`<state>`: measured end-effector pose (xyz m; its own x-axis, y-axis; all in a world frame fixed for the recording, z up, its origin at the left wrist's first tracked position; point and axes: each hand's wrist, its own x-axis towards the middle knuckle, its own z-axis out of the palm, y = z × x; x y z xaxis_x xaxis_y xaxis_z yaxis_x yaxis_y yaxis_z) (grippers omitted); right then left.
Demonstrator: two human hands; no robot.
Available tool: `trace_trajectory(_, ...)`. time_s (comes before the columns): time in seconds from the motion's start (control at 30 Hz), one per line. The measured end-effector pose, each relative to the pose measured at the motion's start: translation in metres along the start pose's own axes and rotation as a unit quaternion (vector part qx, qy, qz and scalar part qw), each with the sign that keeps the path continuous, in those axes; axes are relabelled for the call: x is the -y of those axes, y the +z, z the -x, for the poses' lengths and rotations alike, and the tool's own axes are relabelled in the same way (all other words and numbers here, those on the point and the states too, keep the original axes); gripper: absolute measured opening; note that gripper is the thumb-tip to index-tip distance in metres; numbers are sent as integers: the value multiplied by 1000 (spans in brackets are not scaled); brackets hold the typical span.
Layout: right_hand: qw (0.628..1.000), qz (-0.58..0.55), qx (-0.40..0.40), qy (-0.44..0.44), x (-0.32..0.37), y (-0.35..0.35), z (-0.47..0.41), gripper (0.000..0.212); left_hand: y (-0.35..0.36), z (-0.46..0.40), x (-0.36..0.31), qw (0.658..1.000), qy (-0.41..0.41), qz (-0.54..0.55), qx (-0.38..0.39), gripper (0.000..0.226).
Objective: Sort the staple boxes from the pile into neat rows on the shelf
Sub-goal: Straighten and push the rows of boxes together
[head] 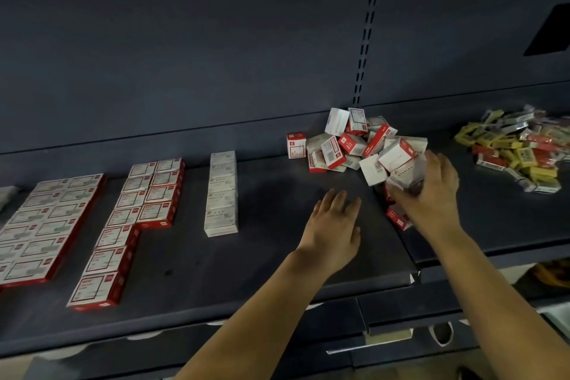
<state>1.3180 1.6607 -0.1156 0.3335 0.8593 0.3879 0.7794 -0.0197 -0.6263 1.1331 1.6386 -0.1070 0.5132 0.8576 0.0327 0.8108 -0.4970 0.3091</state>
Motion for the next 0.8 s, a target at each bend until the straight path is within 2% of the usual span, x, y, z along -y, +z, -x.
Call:
trace_trajectory(0.33, 998, -42, -38, 4, 6, -8, 0, 79, 2, 0, 7, 1000, 6, 16, -15, 55)
trace_trajectory(0.4, 997, -61, -54, -10, 9, -8, 6, 78, 3, 2, 9, 998, 9, 56, -25, 55)
trace_trajectory(0.47, 994, -79, -66, -32, 15, -6, 15, 76, 2, 7, 7, 987, -5, 154, -54, 51)
trace_trajectory(0.53, 990, -106, -77, -53, 26, -4, 28, 74, 1, 14, 4, 955, -34, 276, -104, 41)
trace_trajectory(0.6, 985, -133, -79, -72, 39, 0, 44, 74, -1, 20, 0, 905, -78, 393, -141, 27)
trace_trajectory(0.63, 982, -144, -82, -87, 46, 2, 52, 74, -3, 22, -2, 869, -107, 462, -143, 21)
trace_trajectory(0.73, 973, -178, -75, -125, 60, 15, 77, 73, -8, 29, -6, 728, -181, 647, -135, 12)
trace_trajectory(0.8, 969, -194, -69, -135, 66, 25, 90, 79, -9, 36, -5, 682, -186, 689, -164, 18)
